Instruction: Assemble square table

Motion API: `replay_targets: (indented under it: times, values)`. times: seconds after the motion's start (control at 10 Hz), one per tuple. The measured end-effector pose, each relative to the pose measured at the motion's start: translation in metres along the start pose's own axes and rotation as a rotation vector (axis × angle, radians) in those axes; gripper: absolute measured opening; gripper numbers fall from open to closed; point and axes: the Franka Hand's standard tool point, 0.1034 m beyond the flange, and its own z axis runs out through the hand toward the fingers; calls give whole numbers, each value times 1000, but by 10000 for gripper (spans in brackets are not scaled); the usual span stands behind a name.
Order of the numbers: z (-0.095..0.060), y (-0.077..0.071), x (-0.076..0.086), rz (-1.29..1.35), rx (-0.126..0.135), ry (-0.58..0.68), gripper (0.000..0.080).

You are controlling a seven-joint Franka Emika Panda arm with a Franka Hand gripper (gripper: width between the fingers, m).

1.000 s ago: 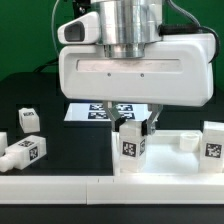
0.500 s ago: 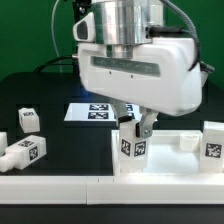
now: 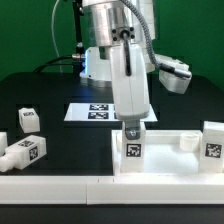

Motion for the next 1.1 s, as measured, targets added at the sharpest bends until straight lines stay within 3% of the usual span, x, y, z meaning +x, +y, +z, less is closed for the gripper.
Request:
replay_targets:
  times: [0.1,0.2,0.5,0.8,1.1]
  values:
    - [0,0,0,173,31,-15,285]
    - [0,2,0,330,79,-25,285]
    - [0,1,-1,362,69,-27,285]
    - [-6,-4,-4,96,48,-32,610]
    - [-8,-4,-11,-194,34,-25,641]
